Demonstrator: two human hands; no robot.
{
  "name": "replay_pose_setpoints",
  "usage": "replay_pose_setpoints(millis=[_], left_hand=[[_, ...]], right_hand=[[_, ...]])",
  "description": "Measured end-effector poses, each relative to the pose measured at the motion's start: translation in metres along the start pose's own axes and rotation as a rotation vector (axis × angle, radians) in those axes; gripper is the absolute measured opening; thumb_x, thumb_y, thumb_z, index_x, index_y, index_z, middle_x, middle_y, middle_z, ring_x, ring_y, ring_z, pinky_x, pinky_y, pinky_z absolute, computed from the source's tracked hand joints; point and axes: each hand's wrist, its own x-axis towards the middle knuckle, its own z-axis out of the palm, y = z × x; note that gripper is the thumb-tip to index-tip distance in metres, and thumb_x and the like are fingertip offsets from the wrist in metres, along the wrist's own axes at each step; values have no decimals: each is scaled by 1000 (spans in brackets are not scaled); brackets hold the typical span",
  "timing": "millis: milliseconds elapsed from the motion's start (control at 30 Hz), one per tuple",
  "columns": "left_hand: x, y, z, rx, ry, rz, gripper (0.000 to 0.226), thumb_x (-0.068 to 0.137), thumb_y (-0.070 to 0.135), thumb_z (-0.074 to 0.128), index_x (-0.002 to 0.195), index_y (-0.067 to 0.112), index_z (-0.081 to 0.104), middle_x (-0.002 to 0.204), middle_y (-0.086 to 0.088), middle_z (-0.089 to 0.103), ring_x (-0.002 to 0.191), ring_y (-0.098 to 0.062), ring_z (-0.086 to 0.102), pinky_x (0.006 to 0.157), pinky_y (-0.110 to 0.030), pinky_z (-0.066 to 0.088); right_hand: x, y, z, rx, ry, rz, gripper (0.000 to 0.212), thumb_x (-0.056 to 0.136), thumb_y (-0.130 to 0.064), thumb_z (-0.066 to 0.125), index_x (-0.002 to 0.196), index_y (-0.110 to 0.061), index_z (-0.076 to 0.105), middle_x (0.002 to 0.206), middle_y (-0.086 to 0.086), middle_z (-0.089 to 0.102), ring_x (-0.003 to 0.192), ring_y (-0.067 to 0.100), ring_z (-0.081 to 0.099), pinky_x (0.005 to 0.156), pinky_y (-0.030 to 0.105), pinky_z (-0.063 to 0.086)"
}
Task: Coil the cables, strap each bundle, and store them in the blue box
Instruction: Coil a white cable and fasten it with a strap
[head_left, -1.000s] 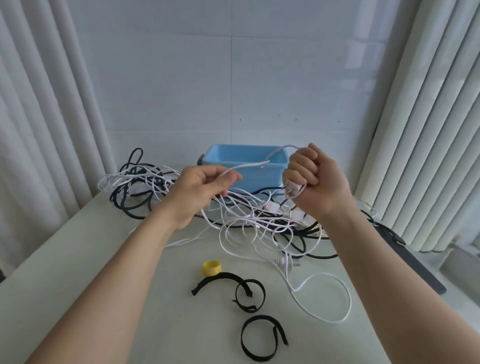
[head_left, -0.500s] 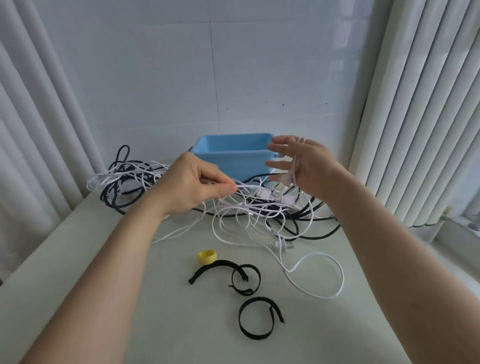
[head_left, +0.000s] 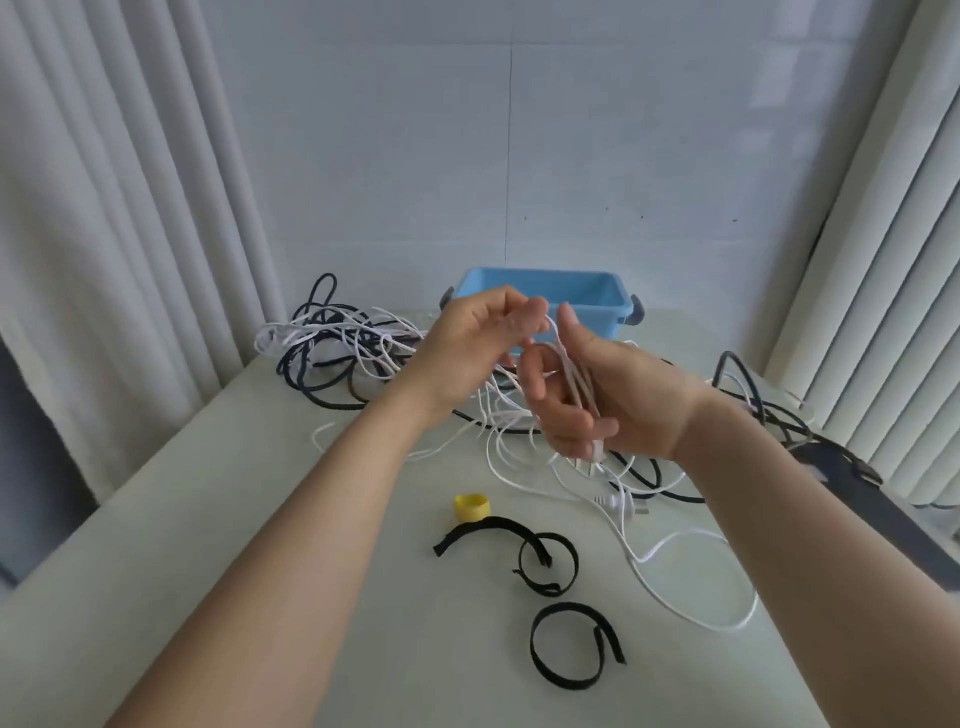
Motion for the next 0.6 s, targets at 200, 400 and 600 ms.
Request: replay_pose_setpoints(millis=[200,400,600], left_hand=[[-3,-8,11,-191,-125,-137,34,106,39,43,105,12,63,91,-7,66,86,-22,63,76,-34,54],[1,-14,20,-146,38,-198,31,108,31,44,86,18,63,58,5,50,51,-10,47,48,-23,39],[6,-14,25,-71,216,-168,40,106,28,48,95,-5,66,48,8,42,44,-8,38,44,-22,30]], right_hand=[[0,-4,2,162,-17,21,49,96,-54,34,60,-22,37,47,-6,17,36,9,11,37,19,20],[2,-8,-6,270,459,21,51,97,-40,49,54,-22,30,44,-8,20,36,7,12,39,20,16],[1,-10,-9,316,560,-48,46,96,-35,52,56,-21,34,46,-8,18,36,7,18,41,21,20]])
